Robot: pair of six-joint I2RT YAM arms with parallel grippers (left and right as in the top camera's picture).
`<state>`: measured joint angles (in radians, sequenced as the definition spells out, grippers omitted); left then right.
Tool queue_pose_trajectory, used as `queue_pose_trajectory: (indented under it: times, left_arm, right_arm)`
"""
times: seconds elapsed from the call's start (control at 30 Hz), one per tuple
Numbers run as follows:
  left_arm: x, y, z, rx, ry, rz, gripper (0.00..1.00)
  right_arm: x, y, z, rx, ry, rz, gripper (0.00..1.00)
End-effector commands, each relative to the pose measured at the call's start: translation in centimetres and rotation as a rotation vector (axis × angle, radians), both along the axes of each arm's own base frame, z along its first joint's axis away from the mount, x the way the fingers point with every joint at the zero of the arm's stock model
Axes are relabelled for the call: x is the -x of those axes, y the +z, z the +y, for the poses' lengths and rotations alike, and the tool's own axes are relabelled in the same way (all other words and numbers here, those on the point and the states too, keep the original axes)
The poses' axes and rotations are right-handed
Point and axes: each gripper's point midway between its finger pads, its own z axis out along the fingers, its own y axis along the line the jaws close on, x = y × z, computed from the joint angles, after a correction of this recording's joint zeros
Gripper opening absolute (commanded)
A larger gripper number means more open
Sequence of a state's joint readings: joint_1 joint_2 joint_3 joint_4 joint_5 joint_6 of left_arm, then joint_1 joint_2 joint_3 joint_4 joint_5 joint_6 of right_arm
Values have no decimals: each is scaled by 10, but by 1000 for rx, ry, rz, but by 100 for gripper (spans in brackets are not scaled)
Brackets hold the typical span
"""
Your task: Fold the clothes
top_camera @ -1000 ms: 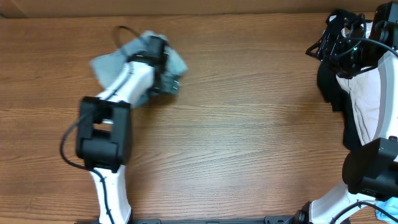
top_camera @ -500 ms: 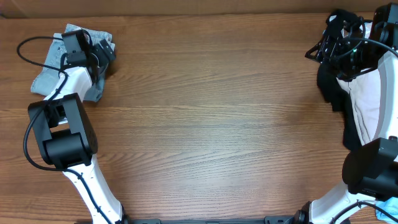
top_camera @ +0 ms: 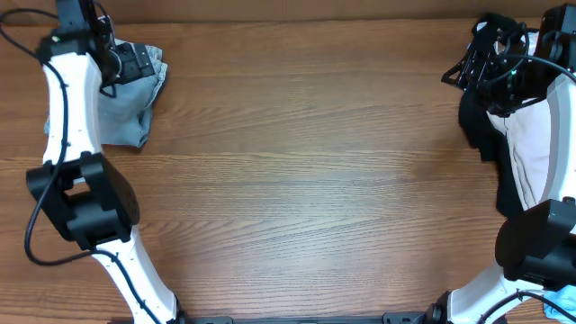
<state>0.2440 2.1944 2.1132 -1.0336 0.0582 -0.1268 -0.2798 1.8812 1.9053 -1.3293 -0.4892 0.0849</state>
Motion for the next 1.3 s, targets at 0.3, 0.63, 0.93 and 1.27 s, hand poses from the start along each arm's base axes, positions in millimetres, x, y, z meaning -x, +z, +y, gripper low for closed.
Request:
queue_pose_trajectory:
  times: [0.3, 0.63, 0.93, 1.27]
  left_arm:
    - [77, 45, -18, 41, -46, 204, 100]
    - [126, 34, -17, 30, -10, 418, 98]
    - [138, -40, -20, 56, -14, 525, 97]
    - [113, -99, -4, -31, -27, 416, 100]
  right_arm:
    - [1, -1, 2, 8, 10, 2, 85]
    - [1, -1, 2, 8, 10, 2, 86]
    - [6, -7, -3, 40, -2, 34, 87]
    - [8, -8, -4, 43, -5, 45, 87]
